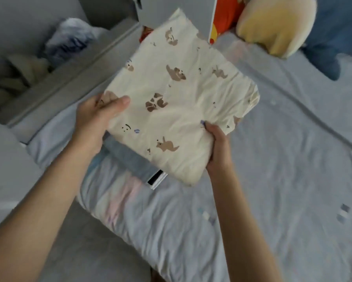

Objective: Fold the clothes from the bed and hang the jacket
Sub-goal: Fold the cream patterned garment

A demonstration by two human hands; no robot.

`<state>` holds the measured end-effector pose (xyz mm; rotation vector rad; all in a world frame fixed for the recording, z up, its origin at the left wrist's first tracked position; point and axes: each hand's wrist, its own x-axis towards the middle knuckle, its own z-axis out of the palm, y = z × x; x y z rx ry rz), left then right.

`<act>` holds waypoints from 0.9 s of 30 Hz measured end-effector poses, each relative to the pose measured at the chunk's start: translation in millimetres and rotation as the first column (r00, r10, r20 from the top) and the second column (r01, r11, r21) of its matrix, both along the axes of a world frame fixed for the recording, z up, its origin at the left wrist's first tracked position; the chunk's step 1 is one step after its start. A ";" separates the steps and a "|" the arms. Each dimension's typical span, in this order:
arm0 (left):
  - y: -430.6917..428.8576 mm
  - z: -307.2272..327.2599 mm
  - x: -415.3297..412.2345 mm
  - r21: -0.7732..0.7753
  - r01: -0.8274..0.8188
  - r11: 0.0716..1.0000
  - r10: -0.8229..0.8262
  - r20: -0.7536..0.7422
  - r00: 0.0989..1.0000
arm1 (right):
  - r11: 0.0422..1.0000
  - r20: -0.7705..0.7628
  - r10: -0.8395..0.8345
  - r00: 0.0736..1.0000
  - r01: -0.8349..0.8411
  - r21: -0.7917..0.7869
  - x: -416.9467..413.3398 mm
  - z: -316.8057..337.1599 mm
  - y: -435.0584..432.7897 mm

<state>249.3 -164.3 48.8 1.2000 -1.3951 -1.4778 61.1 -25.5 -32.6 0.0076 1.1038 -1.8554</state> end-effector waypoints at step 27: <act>-44.3 -173.1 15.3 -0.248 0.367 0.897 0.042 0.873 0.486 | 0.713 -0.739 0.672 0.044 0.231 0.662 93.4 -91.5 -96.9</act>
